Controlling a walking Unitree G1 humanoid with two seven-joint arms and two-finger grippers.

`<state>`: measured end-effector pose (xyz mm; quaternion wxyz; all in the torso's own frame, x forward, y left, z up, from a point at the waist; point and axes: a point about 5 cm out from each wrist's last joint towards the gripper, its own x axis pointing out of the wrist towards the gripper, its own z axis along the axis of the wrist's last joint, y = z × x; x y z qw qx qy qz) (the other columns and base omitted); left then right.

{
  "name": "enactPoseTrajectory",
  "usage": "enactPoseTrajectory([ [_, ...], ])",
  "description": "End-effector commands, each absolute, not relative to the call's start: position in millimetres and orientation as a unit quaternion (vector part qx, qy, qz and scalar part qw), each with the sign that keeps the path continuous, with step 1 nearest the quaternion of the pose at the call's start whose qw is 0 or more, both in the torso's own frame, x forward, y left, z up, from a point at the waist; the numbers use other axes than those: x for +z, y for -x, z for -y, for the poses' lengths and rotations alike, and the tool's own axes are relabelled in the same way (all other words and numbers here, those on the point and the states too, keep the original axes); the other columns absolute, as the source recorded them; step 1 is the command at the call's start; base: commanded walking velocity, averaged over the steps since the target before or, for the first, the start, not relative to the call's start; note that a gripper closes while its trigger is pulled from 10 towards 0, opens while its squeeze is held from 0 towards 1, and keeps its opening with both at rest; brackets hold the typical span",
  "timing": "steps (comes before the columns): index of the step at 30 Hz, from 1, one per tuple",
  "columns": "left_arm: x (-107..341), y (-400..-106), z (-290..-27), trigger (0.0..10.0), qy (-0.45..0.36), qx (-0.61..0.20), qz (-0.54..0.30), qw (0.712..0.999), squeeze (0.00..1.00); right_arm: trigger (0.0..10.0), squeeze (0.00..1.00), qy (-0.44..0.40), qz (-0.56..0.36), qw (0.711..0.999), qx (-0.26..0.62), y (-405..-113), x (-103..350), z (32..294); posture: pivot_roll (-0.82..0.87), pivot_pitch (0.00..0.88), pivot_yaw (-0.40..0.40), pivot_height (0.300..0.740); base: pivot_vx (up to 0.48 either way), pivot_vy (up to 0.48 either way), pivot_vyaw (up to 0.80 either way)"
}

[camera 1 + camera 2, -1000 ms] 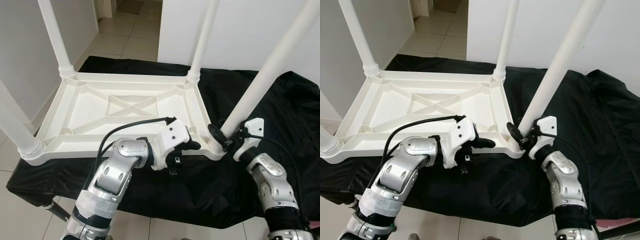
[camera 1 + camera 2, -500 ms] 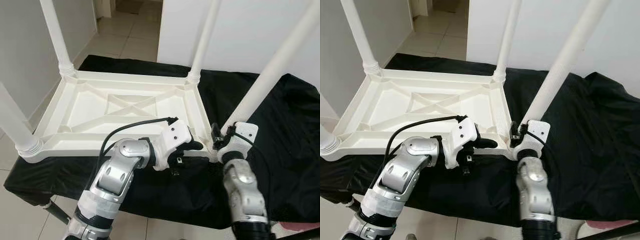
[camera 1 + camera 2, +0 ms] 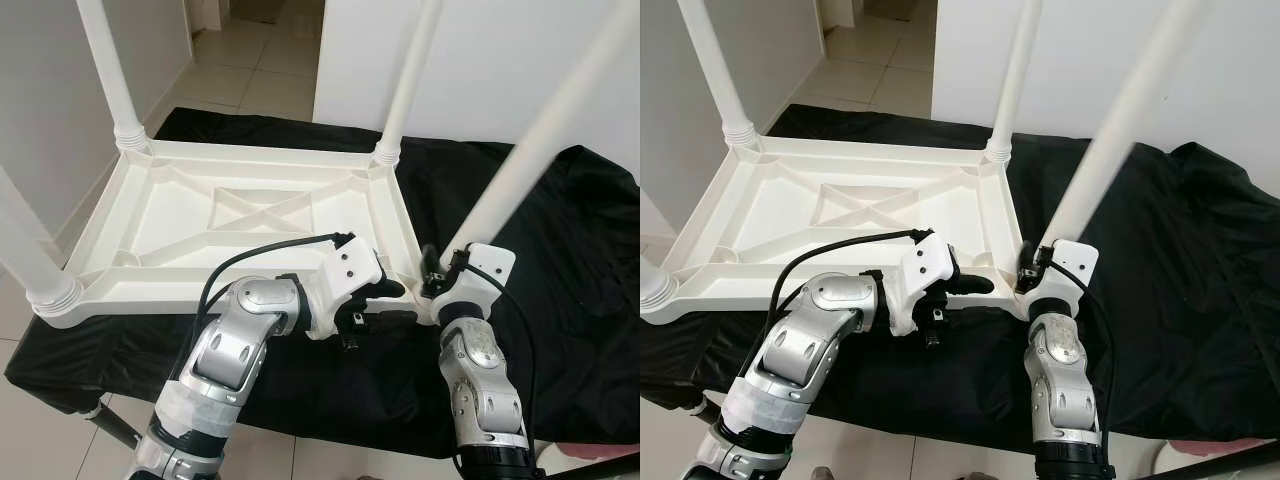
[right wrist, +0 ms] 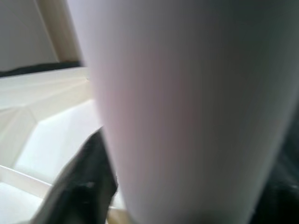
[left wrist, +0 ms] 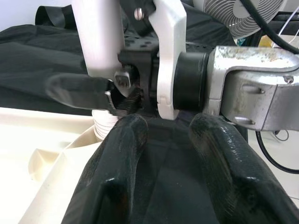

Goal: Building children table

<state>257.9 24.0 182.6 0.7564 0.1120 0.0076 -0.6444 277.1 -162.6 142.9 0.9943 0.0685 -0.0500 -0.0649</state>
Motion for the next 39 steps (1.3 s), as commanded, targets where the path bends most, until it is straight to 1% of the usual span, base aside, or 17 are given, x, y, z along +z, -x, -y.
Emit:
enactPoseTrajectory([
  [1,183,-265,-23,10.0,-0.112,-0.585,0.001,0.803,0.0,10.0,1.0,-0.066,0.075,0.993,-0.062,-277,151,172,-0.07,0.0,-0.064,0.74,0.0,0.0,0.0],
  [5,183,-265,-22,10.0,-0.112,-0.586,0.002,0.802,0.0,10.0,1.0,-0.053,0.081,0.994,-0.04,-280,153,177,-0.07,0.0,-0.062,0.74,0.0,0.0,0.0],
  [6,183,-264,-22,10.0,-0.112,-0.587,0.002,0.802,0.0,10.0,0.39,-0.05,0.081,0.995,-0.028,-280,153,179,-0.07,0.0,-0.062,0.74,0.0,0.0,0.0],
  [7,183,-264,-22,10.0,-0.112,-0.587,0.002,0.802,0.0,10.0,0.39,-0.05,0.081,0.995,-0.028,-280,153,179,-0.07,0.0,-0.062,0.74,0.0,0.0,0.0],
  [8,183,-264,-22,10.0,-0.112,-0.587,0.002,0.802,0.0,10.0,0.0,-0.05,0.08,0.995,-0.012,-281,152,180,-0.06,0.0,-0.061,0.74,0.0,0.0,0.0],
  [10,183,-264,-23,10.0,-0.113,-0.588,0.002,0.801,0.0,10.0,0.0,-0.04,0.081,0.996,0.022,-282,151,182,-0.06,0.0,-0.059,0.74,0.0,0.0,0.0],
  [11,183,-264,-23,10.0,-0.113,-0.588,0.002,0.801,0.0,10.0,0.0,-0.04,0.081,0.996,0.022,-282,151,182,-0.06,0.0,-0.059,0.74,0.0,0.0,0.0],
  [12,184,-264,-23,10.0,-0.113,-0.587,0.002,0.801,0.0,10.0,0.0,-0.033,0.08,0.995,0.049,-282,150,183,-0.06,0.0,-0.059,0.74,0.0,0.0,0.0],
  [13,184,-264,-23,10.0,-0.113,-0.587,0.002,0.801,0.0,10.0,0.0,-0.033,0.08,0.995,0.049,-282,150,183,-0.06,0.0,-0.059,0.74,0.0,0.0,0.0],
  [14,184,-264,-24,10.0,-0.114,-0.587,0.003,0.802,0.0,10.0,0.0,-0.029,0.073,0.993,0.091,-282,147,183,-0.06,0.0,-0.059,0.74,0.0,0.0,0.0],
  [17,185,-264,-24,10.0,-0.114,-0.586,0.003,0.802,0.0,10.0,0.0,-0.027,0.07,0.992,0.101,-282,146,184,-0.06,0.0,-0.059,0.74,0.0,0.0,0.0],
  [19,185,-264,-24,10.0,-0.113,-0.586,0.003,0.802,0.0,10.0,0.0,-0.025,0.062,0.99,0.127,-282,144,183,-0.06,0.0,-0.058,0.74,0.0,0.0,0.0],
  [22,183,-262,-23,10.0,-0.113,-0.589,0.0,0.8,0.0,10.0,0.0,-0.003,0.048,0.976,0.213,-286,140,184,-0.06,0.0,-0.052,0.74,0.0,0.0,0.0],
  [36,175,-261,-24,10.0,-0.127,-0.598,-0.015,0.791,0.0,10.0,0.0,0.026,0.019,0.964,0.264,-297,132,198,-0.06,0.0,-0.041,0.74,0.0,0.0,0.0],
  [37,174,-262,-24,10.0,-0.127,-0.597,-0.017,0.792,0.0,8.5,0.0,0.029,0.014,0.962,0.27,-298,130,200,-0.06,0.0,-0.037,0.74,0.0,0.0,0.0],
  [38,174,-262,-24,10.0,-0.127,-0.597,-0.017,0.792,0.0,8.5,0.0,0.029,0.014,0.962,0.27,-298,130,200,-0.06,0.0,-0.037,0.74,0.0,0.0,0.0],
  [39,173,-262,-24,10.0,-0.128,-0.595,-0.018,0.793,0.0,4.6,0.0,0.034,0.008,0.96,0.277,-300,127,201,-0.06,0.0,-0.033,0.74,0.0,0.0,0.0],
])
